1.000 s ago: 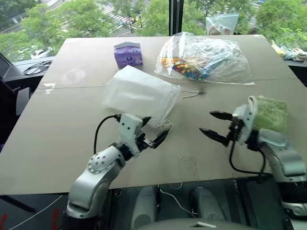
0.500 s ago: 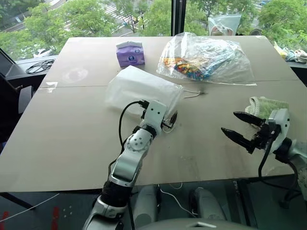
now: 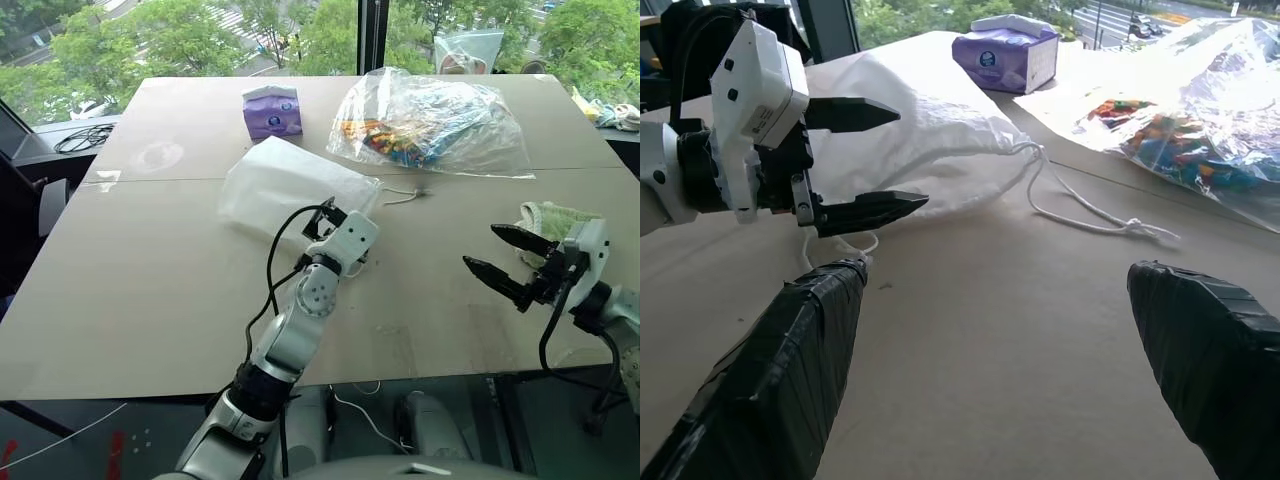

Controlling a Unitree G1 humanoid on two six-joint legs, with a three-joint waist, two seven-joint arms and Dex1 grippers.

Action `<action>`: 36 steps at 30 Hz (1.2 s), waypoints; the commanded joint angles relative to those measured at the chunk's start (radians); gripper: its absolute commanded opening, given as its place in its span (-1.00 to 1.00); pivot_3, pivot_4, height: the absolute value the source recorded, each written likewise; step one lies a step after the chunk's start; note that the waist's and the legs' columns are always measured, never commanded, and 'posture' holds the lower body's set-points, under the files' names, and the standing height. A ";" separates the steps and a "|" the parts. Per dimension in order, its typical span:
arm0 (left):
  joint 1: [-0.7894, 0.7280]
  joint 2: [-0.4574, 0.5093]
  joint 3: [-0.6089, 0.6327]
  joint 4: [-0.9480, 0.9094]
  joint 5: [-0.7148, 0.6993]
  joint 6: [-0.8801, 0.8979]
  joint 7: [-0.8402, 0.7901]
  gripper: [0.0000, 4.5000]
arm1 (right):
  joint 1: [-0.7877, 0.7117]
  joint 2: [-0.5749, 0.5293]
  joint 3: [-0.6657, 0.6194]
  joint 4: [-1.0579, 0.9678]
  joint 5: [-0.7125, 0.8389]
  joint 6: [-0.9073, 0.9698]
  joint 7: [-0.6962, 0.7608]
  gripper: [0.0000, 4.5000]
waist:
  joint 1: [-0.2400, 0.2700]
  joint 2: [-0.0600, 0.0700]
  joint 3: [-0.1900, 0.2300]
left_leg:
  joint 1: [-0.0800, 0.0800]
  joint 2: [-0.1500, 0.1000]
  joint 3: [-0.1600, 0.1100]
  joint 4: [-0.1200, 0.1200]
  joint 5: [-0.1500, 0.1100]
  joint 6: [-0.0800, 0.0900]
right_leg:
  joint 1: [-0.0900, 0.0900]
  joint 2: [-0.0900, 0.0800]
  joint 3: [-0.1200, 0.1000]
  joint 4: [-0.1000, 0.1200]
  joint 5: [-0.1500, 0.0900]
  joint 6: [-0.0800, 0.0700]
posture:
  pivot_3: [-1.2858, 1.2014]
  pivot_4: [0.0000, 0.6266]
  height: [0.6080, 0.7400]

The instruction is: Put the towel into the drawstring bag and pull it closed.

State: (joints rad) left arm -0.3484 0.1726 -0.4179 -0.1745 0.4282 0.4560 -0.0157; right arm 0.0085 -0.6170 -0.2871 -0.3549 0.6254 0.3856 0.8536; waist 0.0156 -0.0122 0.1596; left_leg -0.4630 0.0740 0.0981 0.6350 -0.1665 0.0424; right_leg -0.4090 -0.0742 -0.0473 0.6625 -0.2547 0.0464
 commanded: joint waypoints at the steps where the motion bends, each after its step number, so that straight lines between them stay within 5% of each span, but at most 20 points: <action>1: -0.006 -0.018 -0.002 -0.013 0.042 0.008 0.010 1.00 | -0.018 -0.015 -0.035 -0.009 0.004 -0.023 -0.006 0.98 | 0.000 0.000 0.000 | 0.000 0.000 0.000 0.000 0.000 0.000 | 0.000 0.000 0.000 0.000 0.000 0.000 | 0.03 -0.52 1.00; 3: -0.001 -0.023 0.007 -0.005 0.049 0.013 0.009 1.00 | -0.021 -0.016 -0.035 -0.006 0.003 -0.025 -0.006 0.98 | 0.000 0.000 0.000 | 0.000 0.000 0.000 0.000 0.000 0.000 | 0.000 0.000 0.000 0.000 0.000 0.000 | 0.03 -0.52 1.00; 6: -0.003 -0.031 0.016 0.011 0.051 0.011 0.008 0.62 | -0.031 -0.014 -0.034 0.004 0.017 -0.021 0.004 1.00 | 0.000 0.000 0.000 | 0.000 0.000 0.000 0.000 0.000 0.000 | 0.000 0.000 0.000 0.000 0.000 0.000 | 0.03 -0.52 1.00; 14: -0.014 -0.038 0.043 0.045 0.059 0.009 0.004 -0.98 | -0.040 -0.017 -0.032 0.013 0.054 -0.012 0.041 1.00 | 0.000 0.000 0.000 | 0.000 0.000 0.000 0.000 0.000 0.000 | 0.000 0.000 0.000 0.000 0.000 0.000 | 0.03 -0.52 1.00; 26: -0.024 -0.044 0.087 0.027 0.071 -0.047 0.057 -0.98 | -0.021 -0.039 -0.042 0.031 0.002 -0.029 0.020 1.00 | 0.000 0.000 0.000 | 0.000 0.000 0.000 0.000 0.000 0.000 | 0.000 0.000 0.000 0.001 0.001 0.001 | 0.03 -0.52 1.00; 33: -0.080 -0.057 0.157 0.010 0.040 -0.034 0.038 -0.98 | -0.045 -0.131 -0.036 0.158 -0.381 -0.131 -0.238 1.00 | 0.001 0.001 0.000 | 0.000 0.000 0.001 0.002 0.000 0.000 | 0.000 0.000 0.000 0.001 0.001 0.002 | 0.03 -0.52 1.00; 36: -0.098 -0.061 0.174 0.005 0.035 -0.017 0.020 -0.98 | -0.040 -0.148 -0.027 0.180 -0.420 -0.094 -0.274 1.00 | 0.000 0.000 0.000 | 0.000 0.000 0.003 0.002 0.000 0.000 | 0.000 0.000 0.000 0.001 0.001 0.002 | 0.03 -0.52 1.00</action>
State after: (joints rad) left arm -0.4239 0.1159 -0.2507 -0.1141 0.4666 0.4380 0.0129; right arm -0.0282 -0.7650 -0.2981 -0.1669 0.2237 0.2824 0.6002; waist 0.0158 -0.0122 0.1591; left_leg -0.4630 0.0740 0.1018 0.6366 -0.1664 0.0424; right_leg -0.4088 -0.0736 -0.0471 0.6633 -0.2535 0.0485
